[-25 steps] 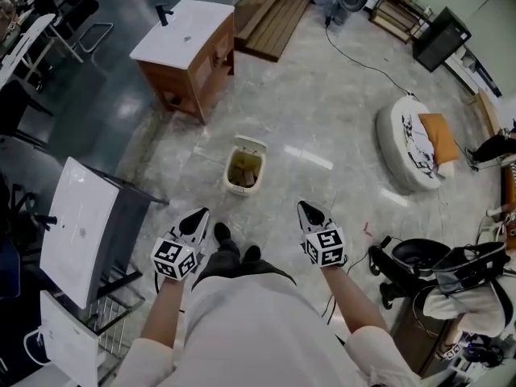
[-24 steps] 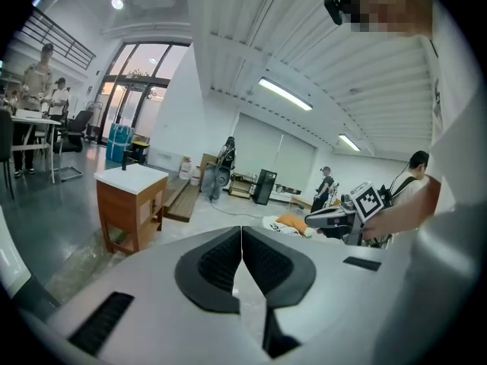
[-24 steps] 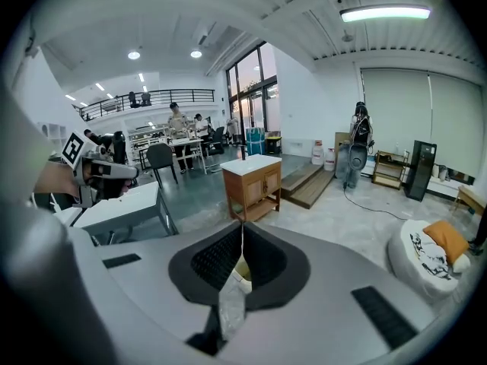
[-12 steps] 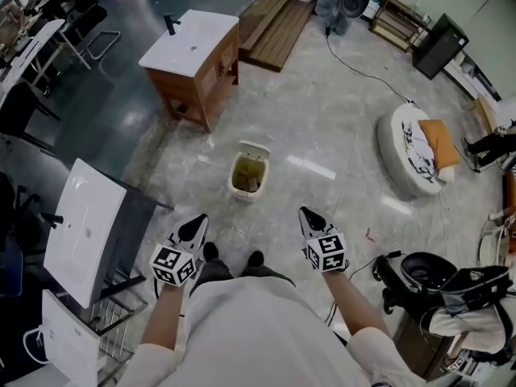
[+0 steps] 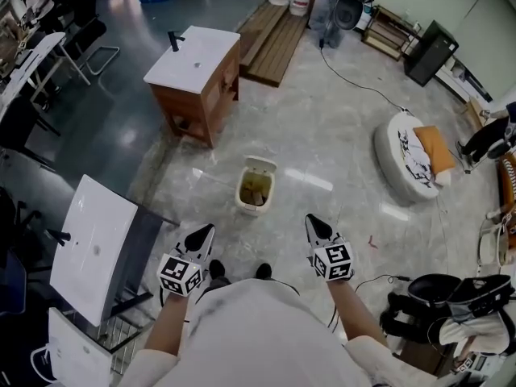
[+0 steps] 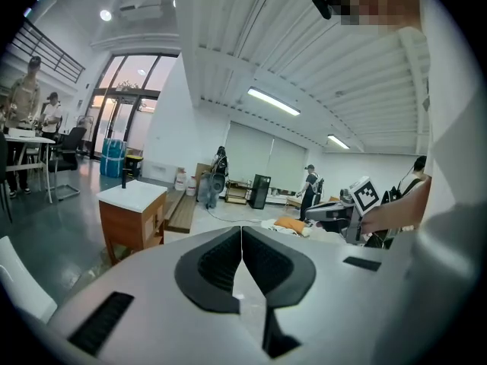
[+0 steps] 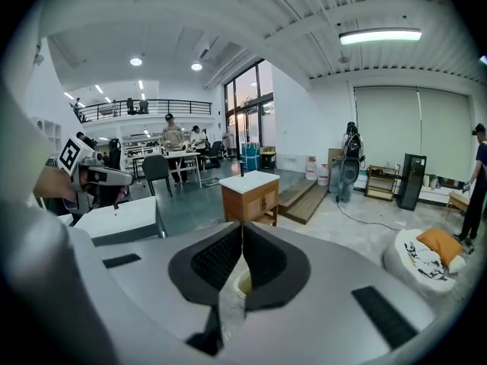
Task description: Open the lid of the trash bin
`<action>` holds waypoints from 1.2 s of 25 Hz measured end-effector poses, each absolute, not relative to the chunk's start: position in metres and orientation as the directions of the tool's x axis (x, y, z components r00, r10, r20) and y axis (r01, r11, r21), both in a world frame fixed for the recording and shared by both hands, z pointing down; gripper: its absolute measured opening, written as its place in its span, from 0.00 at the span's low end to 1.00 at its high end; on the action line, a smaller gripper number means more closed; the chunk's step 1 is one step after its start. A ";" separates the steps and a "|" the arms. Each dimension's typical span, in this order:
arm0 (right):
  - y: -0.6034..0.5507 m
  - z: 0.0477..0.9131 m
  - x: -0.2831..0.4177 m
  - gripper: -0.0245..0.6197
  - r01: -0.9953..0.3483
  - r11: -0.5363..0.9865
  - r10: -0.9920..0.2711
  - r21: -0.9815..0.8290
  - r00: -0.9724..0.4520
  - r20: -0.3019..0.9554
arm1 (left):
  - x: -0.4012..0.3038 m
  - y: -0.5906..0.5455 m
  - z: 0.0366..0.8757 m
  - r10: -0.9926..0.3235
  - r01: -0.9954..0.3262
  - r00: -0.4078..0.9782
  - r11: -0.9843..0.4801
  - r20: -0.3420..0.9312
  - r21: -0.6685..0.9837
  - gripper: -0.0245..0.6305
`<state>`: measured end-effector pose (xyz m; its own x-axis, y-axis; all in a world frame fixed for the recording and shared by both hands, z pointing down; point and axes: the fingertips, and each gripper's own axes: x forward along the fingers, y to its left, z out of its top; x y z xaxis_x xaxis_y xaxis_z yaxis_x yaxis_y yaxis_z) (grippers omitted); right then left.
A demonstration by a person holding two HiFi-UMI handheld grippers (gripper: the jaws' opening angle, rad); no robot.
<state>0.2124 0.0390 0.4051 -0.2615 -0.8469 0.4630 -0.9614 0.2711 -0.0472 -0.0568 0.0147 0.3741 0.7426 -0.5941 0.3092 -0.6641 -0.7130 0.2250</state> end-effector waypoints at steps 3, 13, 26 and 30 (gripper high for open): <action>0.036 0.397 0.203 0.09 -0.966 0.257 -0.861 -0.039 -0.247 0.445 | -0.068 0.008 0.370 -0.587 -0.654 0.751 -0.723 0.300 0.222 0.07; 0.029 0.381 0.193 0.09 -0.970 0.241 -0.880 -0.026 -0.230 0.416 | -0.085 -0.011 0.363 -0.592 -0.649 0.757 -0.728 0.277 0.221 0.07; 0.029 0.376 0.187 0.09 -0.971 0.238 -0.885 -0.022 -0.225 0.408 | -0.088 -0.013 0.366 -0.598 -0.652 0.757 -0.717 0.261 0.246 0.07; 0.027 0.375 0.186 0.09 -0.972 0.236 -0.887 -0.023 -0.225 0.404 | -0.091 -0.014 0.367 -0.602 -0.655 0.754 -0.714 0.263 0.247 0.07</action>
<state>0.1862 0.0273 0.3751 -0.2247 -0.8867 0.4041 -0.9716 0.2357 -0.0233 -0.0905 -0.0138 0.3670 0.7544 -0.6016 0.2626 -0.6552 -0.7139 0.2471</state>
